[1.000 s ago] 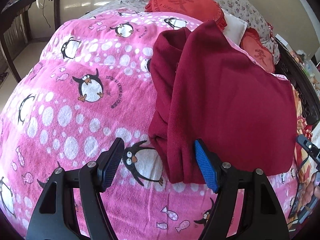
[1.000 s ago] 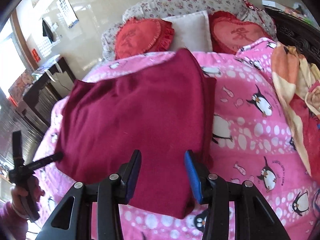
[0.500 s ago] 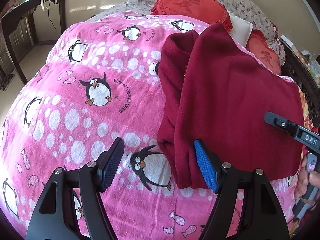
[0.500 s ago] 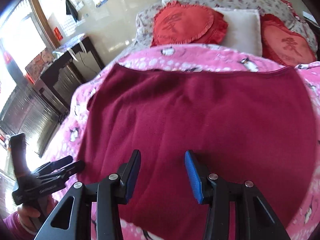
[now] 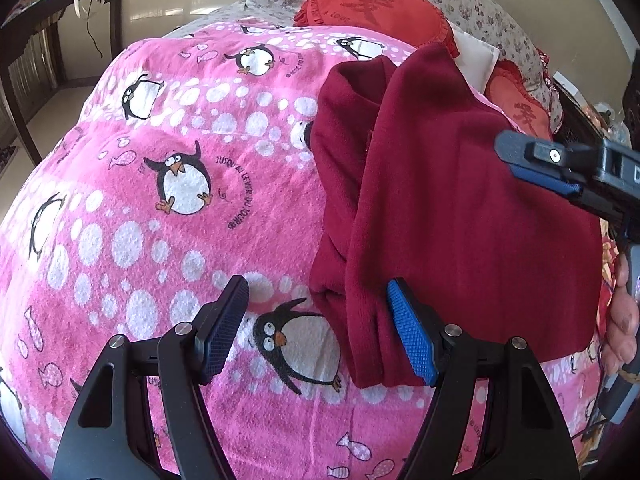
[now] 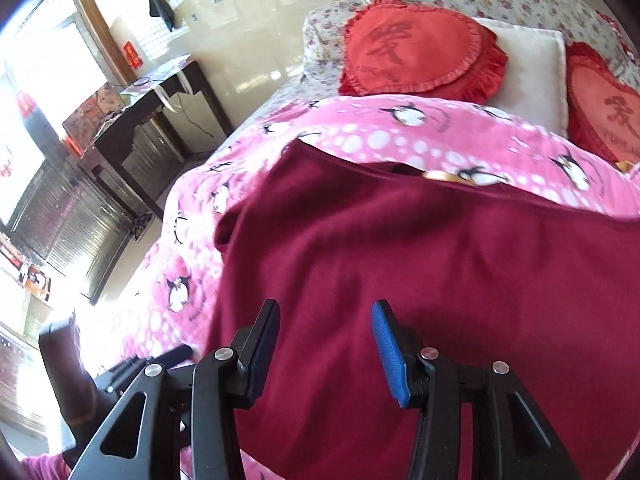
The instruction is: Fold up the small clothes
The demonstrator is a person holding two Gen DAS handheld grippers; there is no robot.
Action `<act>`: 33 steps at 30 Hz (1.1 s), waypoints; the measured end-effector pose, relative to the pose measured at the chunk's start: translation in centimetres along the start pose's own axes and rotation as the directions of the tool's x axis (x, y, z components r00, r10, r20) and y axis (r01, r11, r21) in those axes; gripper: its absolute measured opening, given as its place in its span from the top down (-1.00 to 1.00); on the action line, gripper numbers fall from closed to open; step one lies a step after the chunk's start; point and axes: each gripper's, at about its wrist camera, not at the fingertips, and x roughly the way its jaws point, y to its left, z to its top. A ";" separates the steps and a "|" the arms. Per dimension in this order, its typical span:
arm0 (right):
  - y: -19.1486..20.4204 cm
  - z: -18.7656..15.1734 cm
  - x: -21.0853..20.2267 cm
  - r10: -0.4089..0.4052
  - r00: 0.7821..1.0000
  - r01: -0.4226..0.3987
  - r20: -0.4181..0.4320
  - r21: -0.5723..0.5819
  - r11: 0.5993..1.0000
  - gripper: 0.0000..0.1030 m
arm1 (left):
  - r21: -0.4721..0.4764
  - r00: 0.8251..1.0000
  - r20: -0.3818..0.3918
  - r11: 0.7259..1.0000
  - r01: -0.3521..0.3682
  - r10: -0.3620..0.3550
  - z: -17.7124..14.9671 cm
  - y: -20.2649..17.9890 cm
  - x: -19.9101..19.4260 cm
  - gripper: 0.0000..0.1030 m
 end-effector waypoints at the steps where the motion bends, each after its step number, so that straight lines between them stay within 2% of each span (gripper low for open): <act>1: 0.5 0.5 0.3 0.006 1.000 -0.006 0.002 -0.007 1.000 0.11 | -0.005 1.000 0.002 1.000 0.004 -0.004 0.0 0.1 0.0 -0.40; 4: 3.0 1.9 1.5 0.036 0.999 -0.036 0.008 -0.067 0.997 0.11 | -0.020 1.000 0.006 1.000 0.016 -0.016 -0.2 0.3 0.0 -0.40; 7: 5.9 2.9 2.6 0.045 0.999 -0.043 0.007 -0.181 0.983 0.11 | -0.023 1.000 0.007 0.999 0.024 -0.024 -0.3 0.4 0.0 -0.40; 10: 9.2 3.3 4.4 0.043 0.999 -0.044 -0.011 -0.345 0.938 0.11 | -0.031 0.999 0.009 0.999 0.031 -0.031 -0.4 0.7 0.0 -0.41; 13: 11.0 3.4 6.8 0.005 0.999 -0.024 -0.045 -0.434 0.900 0.14 | -0.034 0.999 0.013 0.999 0.034 -0.034 -0.5 0.8 0.0 -0.41; 16: 11.3 3.4 9.1 -0.043 0.996 -0.003 -0.081 -0.498 0.867 0.51 | -0.034 0.999 0.012 0.999 0.038 -0.038 -0.6 0.9 0.0 -0.41; 17: 11.4 3.4 9.9 -0.090 0.993 0.036 -0.078 -0.527 0.849 0.78 | -0.035 0.999 0.012 0.999 0.042 -0.041 -0.5 1.0 0.1 -0.41; 18: 11.0 3.4 10.2 -0.122 0.990 0.065 -0.068 -0.544 0.837 0.91 | -0.037 0.999 0.012 0.998 0.046 -0.045 -0.5 1.1 0.0 -0.41; 19: 10.6 3.6 10.2 -0.141 0.988 0.087 -0.057 -0.549 0.831 0.92 | -0.039 0.999 0.013 0.998 0.050 -0.050 -0.5 1.2 0.0 -0.41; 22: 8.8 4.9 9.8 -0.176 0.984 0.149 -0.006 -0.501 0.853 0.93 | -0.052 0.998 0.027 0.997 0.061 -0.060 -0.7 1.5 0.1 -0.46; 23: 7.9 5.0 10.5 -0.185 0.983 0.157 -0.014 -0.468 0.870 0.93 | -0.054 0.998 0.027 0.997 0.060 -0.059 -0.7 1.6 0.1 -0.46; 27: 7.1 5.1 10.2 -0.138 0.990 0.124 -0.002 -0.425 0.897 0.92 | -0.047 0.998 0.021 0.997 0.056 -0.055 -0.8 1.3 -0.1 -0.46; 29: 6.4 5.6 8.9 -0.079 0.996 0.063 -0.031 -0.348 0.935 0.90 | -0.052 0.998 0.022 0.997 0.064 -0.063 -0.9 1.3 -0.1 -0.46; 31: 5.8 5.9 7.3 -0.029 0.999 0.022 -0.023 -0.277 0.961 0.76 | -0.054 0.998 0.025 0.997 0.063 -0.062 -1.0 1.4 -0.1 -0.46; 33: 5.3 5.9 5.5 -0.024 1.000 0.024 0.005 -0.246 0.969 0.49 | -0.053 0.998 0.027 0.997 0.059 -0.058 -1.0 1.4 -0.1 -0.47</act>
